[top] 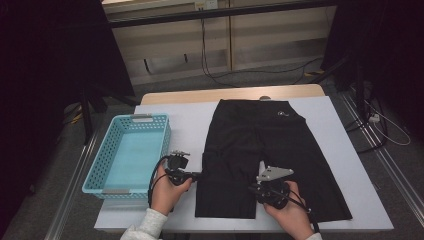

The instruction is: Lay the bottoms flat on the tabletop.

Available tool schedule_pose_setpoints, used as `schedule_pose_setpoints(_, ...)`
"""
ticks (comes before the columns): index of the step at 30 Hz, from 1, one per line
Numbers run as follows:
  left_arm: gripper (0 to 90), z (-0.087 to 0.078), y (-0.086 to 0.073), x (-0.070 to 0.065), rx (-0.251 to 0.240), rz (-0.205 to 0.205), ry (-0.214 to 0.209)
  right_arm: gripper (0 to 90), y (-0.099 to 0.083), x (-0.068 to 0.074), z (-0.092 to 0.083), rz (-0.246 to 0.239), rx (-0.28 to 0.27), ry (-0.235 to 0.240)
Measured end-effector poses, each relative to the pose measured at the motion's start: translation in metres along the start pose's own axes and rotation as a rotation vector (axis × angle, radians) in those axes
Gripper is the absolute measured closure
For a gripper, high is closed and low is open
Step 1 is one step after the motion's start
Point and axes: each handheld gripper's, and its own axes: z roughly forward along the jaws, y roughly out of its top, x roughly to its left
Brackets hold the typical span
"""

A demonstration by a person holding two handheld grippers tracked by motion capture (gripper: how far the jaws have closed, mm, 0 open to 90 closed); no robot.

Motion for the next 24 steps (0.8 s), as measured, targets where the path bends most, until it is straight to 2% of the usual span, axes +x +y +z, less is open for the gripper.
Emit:
schedule_pose_setpoints(2,89.0,0.0,0.0,0.0,0.001,0.0,-0.002,86.9,-0.001,-0.001,-0.001,0.011,-0.003,0.017)
schedule_pose_setpoints(9,89.3,-0.005,0.001,-0.001,-0.007,-0.002,0.001,86.7,-0.002,-0.001,-0.002,0.016,0.003,0.035)
schedule_pose_setpoints(14,89.8,-0.008,0.001,-0.002,0.016,0.006,0.004,87.3,-0.002,0.0,-0.003,0.024,0.008,0.057)
schedule_pose_setpoints(20,89.9,-0.018,0.0,-0.004,0.014,0.011,0.009,87.5,-0.002,0.003,-0.004,0.018,0.016,0.089)
schedule_pose_setpoints(24,89.7,-0.015,-0.003,-0.004,0.028,0.011,0.013,87.5,-0.003,0.005,-0.004,0.012,0.024,0.097)
